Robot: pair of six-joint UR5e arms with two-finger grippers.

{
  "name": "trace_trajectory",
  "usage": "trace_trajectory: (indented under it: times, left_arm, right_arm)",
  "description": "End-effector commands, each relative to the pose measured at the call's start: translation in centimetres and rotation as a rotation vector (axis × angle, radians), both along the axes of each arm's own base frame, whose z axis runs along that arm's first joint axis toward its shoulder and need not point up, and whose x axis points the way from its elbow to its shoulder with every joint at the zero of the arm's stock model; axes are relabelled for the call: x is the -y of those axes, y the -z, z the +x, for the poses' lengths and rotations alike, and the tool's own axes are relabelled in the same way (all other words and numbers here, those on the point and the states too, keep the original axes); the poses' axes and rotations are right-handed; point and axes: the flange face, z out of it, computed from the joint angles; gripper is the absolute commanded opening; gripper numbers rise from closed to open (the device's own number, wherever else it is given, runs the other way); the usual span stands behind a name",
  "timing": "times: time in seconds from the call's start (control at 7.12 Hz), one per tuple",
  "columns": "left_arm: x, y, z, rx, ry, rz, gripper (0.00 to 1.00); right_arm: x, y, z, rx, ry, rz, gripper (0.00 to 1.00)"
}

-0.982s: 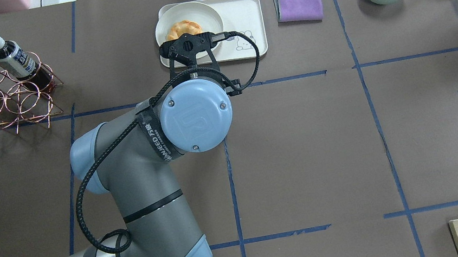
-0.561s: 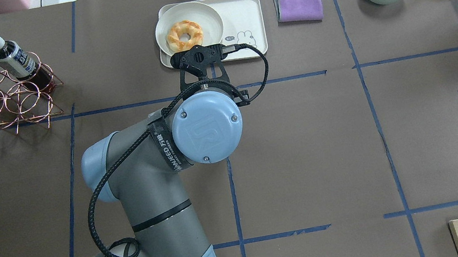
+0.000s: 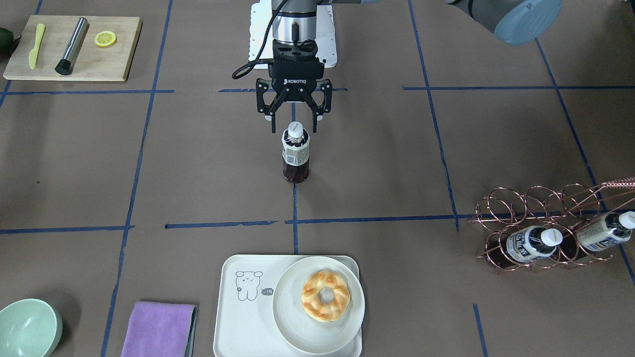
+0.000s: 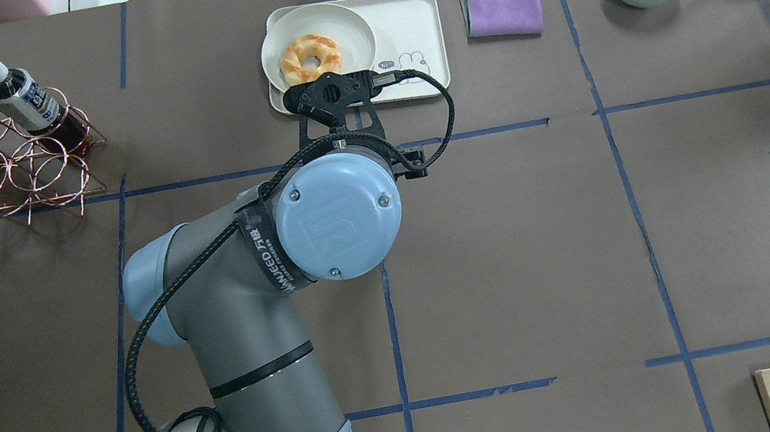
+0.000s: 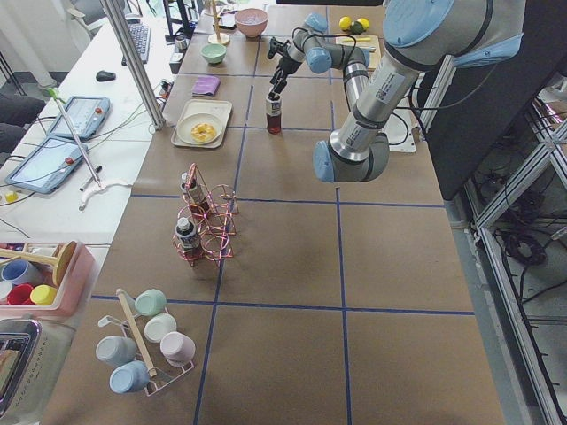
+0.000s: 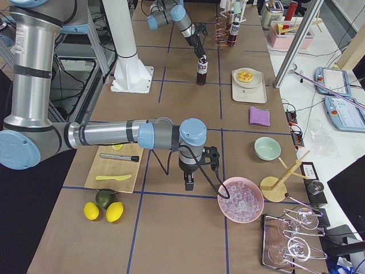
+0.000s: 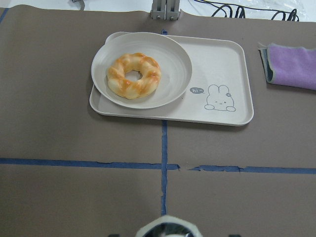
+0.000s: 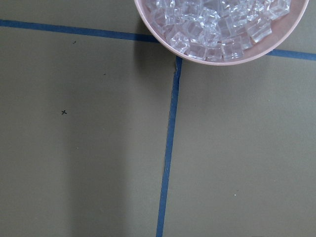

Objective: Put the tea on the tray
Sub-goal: 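Carry the bottle to the table center and set it upright with the left gripper, then open the left gripper and draw the left arm back beside the rack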

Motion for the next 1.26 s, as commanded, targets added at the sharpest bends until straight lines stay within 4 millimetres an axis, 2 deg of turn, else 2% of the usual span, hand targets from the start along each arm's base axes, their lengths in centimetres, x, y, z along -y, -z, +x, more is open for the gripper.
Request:
trace_trajectory:
  times: [0.0,0.28,0.42,0.7,0.84,0.98,1.12]
  left_arm:
    - [-1.1,-0.3,-3.8,-0.031,-0.063,0.015,1.00]
    - [1.3,-7.6,-11.2,0.013,-0.162,-0.052,1.00]
    - [2.9,-11.2,-13.5,0.044,-0.222,-0.114,1.00]
    - [6.8,-17.4,-20.0,0.132,-0.272,-0.356,1.00]
    - [8.3,-20.6,-23.5,0.228,-0.379,-0.298,1.00]
    - [9.4,-25.5,-29.0,0.251,-0.461,-0.295,1.00]
    - [10.4,-30.1,-35.6,0.243,-0.515,-0.287,1.00]
  right_arm:
    - [0.0,0.0,0.0,0.000,0.000,0.001,1.00]
    - [0.1,0.2,-0.1,0.002,0.000,0.003,1.00]
    - [0.3,0.5,-0.2,0.018,0.000,0.008,1.00]
    - [0.5,1.1,-0.5,0.046,0.004,0.018,1.00]
    - [0.9,1.4,-0.5,0.047,0.004,0.027,1.00]
    - [1.2,1.7,-0.9,0.046,0.012,0.038,1.00]
    - [1.4,1.9,-1.1,0.046,0.017,0.057,1.00]
